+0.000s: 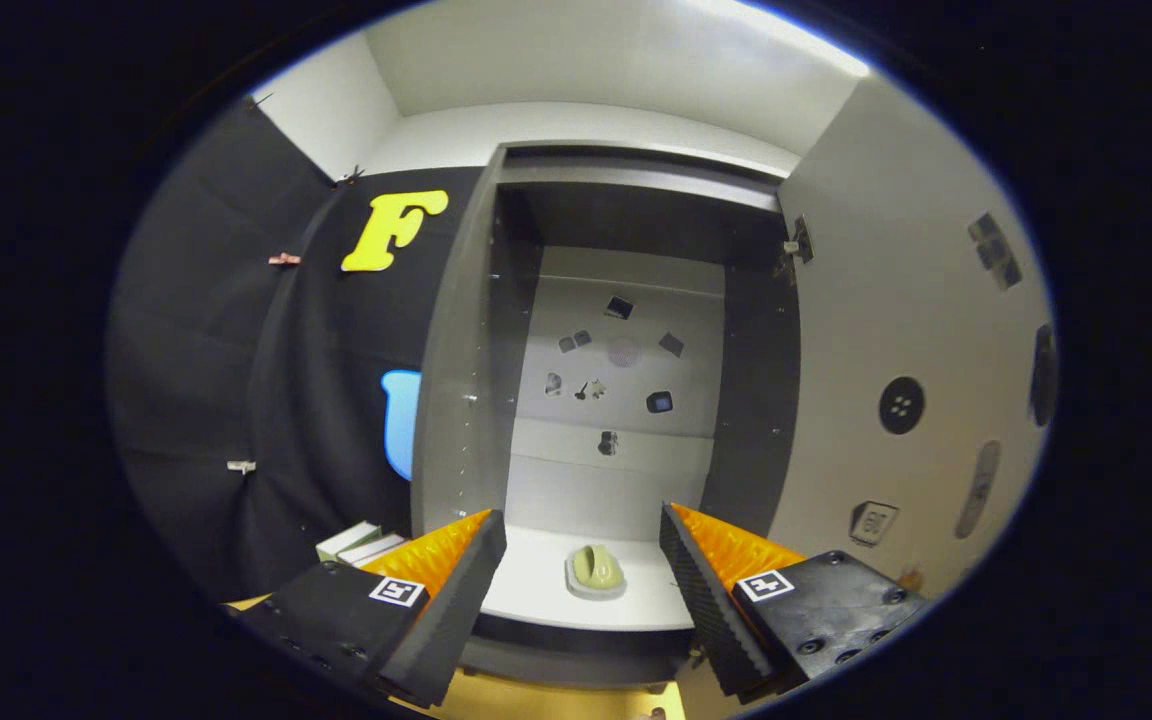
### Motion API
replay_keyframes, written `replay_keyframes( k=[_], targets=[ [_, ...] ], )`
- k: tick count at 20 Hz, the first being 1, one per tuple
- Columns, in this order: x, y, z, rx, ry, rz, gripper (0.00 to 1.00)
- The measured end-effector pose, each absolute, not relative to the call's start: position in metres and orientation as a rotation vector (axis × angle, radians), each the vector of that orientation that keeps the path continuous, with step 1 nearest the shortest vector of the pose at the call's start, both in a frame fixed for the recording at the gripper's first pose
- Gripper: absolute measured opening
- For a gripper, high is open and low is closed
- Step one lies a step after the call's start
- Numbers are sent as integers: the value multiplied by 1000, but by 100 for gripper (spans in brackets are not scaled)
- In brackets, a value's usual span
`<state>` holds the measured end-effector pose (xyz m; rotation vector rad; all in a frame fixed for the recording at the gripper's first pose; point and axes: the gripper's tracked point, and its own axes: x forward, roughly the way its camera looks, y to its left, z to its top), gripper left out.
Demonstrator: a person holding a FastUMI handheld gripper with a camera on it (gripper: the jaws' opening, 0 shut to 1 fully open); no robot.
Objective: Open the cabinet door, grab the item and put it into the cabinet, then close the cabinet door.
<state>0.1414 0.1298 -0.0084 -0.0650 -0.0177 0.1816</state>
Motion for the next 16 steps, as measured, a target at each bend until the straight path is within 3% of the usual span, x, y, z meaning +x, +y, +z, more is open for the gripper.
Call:
replay_keyframes(
  k=[11, 16],
  targets=[
    [-47, 39, 5, -56, -3, 208, 97],
    [-98, -55, 13, -60, -11, -15, 97]
  ],
)
